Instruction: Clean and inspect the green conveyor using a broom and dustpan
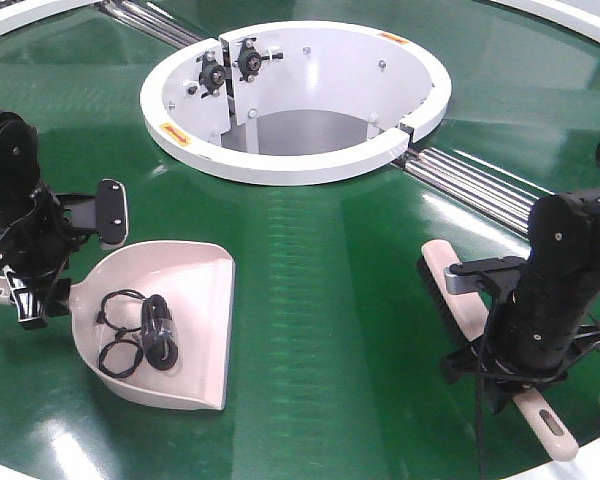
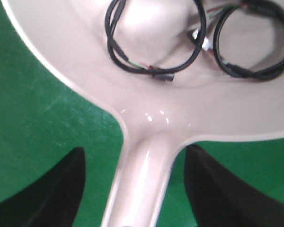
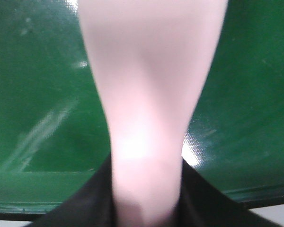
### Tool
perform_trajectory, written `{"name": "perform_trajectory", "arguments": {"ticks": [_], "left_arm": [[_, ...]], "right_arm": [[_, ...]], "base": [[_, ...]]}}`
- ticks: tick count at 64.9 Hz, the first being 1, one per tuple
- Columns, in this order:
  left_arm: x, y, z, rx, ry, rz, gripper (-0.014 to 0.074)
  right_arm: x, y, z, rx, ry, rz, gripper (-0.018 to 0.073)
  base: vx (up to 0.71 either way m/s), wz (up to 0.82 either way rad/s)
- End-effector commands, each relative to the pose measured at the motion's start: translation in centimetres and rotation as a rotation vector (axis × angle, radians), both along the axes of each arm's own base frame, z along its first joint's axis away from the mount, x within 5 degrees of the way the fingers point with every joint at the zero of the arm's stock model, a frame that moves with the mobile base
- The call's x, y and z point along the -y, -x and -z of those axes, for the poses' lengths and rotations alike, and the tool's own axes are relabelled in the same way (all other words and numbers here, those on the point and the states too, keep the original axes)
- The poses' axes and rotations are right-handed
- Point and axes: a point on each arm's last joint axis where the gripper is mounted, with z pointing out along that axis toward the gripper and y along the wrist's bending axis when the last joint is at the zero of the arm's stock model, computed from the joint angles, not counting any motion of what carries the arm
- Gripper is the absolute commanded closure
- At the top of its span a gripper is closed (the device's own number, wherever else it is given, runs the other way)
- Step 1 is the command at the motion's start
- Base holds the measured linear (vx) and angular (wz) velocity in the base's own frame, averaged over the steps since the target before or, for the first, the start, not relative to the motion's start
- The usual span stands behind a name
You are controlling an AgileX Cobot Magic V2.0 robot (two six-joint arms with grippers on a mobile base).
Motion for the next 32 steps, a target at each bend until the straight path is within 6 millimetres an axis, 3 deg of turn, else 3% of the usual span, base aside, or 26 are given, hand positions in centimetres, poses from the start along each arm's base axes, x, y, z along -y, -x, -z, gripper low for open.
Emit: {"name": "perform_trajectory", "arguments": {"ticks": [1, 19, 32], "left_arm": [[0.6, 0.2, -2.5, 0.087, 0.067, -0.02, 0.0135], [0.5, 0.8, -2.4, 0.019, 0.057, -0.026, 0.0123], [0.0, 1.2, -2.4, -0.022, -0.002, -0.018, -0.0039]], "right_arm": [[0.2, -0.2, -1.5, 0.059, -0.007, -0.005, 0.0554], [0.2, -0.2, -1.5, 0.059, -0.007, -0.005, 0.0554], [0.2, -0.2, -1.5, 0.059, -0.007, -0.005, 0.0554]], "base": [[0.0, 0.0], [0.0, 0.0], [0.0, 0.0]]}}
